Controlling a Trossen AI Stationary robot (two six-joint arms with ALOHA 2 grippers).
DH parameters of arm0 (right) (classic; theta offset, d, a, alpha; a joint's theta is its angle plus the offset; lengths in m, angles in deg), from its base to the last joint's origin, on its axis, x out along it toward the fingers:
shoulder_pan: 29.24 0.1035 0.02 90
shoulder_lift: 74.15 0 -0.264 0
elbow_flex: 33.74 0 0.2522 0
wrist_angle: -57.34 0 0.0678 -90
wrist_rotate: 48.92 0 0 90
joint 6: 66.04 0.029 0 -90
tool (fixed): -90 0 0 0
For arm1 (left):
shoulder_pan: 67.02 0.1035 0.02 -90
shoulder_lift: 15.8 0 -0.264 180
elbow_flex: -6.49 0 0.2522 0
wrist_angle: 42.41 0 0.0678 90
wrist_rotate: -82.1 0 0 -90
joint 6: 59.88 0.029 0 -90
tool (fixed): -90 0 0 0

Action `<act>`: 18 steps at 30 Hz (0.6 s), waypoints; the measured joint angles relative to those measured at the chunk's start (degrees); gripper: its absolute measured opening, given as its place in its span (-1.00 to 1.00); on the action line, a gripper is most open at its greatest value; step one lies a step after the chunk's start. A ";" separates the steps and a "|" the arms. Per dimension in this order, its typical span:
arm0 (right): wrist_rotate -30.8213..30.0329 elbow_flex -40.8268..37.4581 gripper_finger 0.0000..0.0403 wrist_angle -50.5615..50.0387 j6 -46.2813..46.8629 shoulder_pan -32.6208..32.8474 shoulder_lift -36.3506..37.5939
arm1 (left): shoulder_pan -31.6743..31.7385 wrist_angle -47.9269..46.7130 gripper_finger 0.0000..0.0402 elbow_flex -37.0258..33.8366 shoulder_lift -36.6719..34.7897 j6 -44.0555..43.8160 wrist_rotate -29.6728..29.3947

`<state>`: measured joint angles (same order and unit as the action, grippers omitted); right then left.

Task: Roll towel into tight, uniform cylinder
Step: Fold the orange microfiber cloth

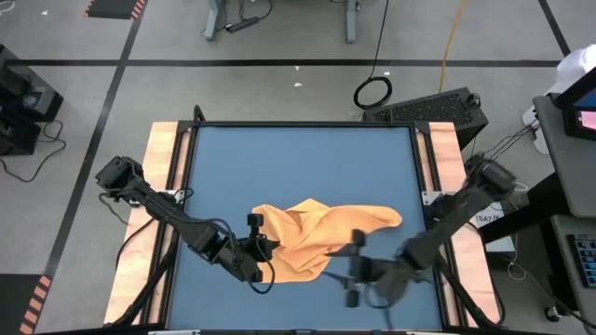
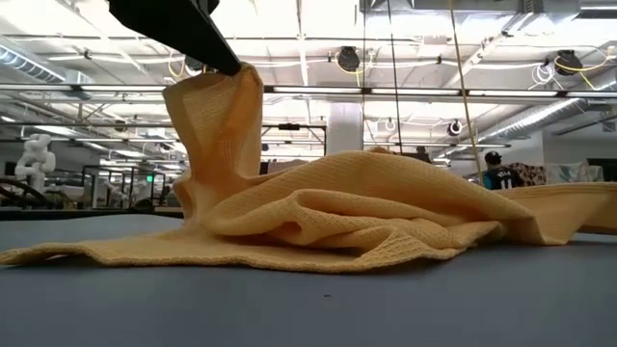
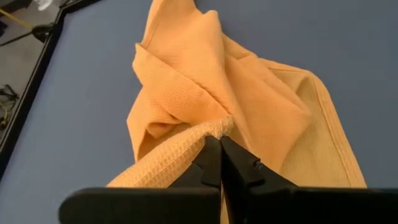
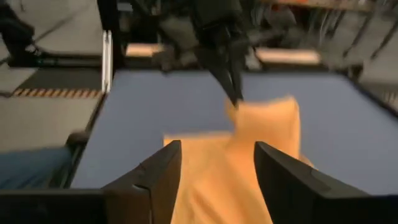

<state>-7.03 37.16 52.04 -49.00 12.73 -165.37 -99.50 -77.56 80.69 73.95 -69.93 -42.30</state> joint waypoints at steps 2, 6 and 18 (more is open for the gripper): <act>-1.83 1.61 0.07 5.87 -2.99 -2.17 -5.58 | 0.15 -0.10 -1.00 0.00 0.00 0.02 1.24; -5.99 6.93 0.22 6.65 -4.42 -6.19 -14.59 | 0.16 -0.13 -1.00 0.00 0.00 0.02 2.68; -8.75 24.03 0.11 -3.63 -9.12 -12.67 -30.07 | 0.07 -0.59 -1.00 0.00 0.00 -0.13 2.73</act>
<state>-15.78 61.19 48.41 -58.12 0.06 -195.44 -99.44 -78.14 80.69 73.95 -70.06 -39.58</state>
